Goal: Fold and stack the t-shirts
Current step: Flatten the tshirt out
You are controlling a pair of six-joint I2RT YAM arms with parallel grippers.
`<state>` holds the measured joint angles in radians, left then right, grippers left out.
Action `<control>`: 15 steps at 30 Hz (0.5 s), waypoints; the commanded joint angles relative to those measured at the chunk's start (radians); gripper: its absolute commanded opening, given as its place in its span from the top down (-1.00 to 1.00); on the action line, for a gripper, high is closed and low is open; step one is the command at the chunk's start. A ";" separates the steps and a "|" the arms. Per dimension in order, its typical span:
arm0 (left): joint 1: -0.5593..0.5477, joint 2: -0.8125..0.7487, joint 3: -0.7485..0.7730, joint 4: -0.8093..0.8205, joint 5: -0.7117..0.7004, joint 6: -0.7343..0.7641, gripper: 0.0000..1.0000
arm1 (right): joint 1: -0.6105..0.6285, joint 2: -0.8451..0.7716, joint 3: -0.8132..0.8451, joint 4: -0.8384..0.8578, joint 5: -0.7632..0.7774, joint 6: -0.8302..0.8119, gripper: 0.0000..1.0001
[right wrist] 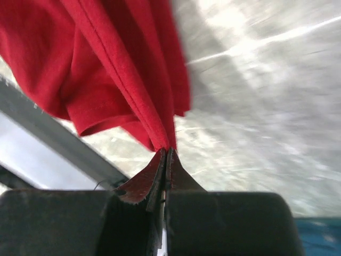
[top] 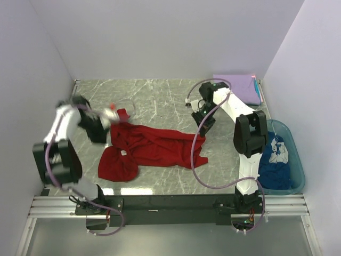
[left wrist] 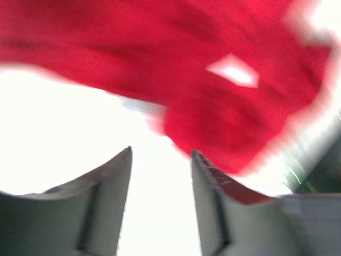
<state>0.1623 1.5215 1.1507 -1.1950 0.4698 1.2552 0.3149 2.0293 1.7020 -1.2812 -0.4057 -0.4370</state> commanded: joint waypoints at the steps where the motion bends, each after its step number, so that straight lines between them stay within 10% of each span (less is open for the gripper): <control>1: 0.126 0.198 0.337 -0.040 0.269 -0.265 -0.11 | -0.059 0.012 0.155 -0.009 0.048 -0.011 1.00; 7: 0.129 0.359 0.573 0.389 0.212 -0.811 -0.13 | -0.092 0.114 0.337 -0.006 0.166 -0.020 1.00; 15: -0.001 0.534 0.623 0.483 0.044 -0.938 -0.19 | -0.163 0.151 0.305 0.014 0.271 -0.026 1.00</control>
<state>0.2123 2.0438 1.7794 -0.7967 0.5728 0.4397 0.1753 2.1777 2.0140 -1.2606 -0.1970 -0.4442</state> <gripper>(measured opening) 0.592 0.010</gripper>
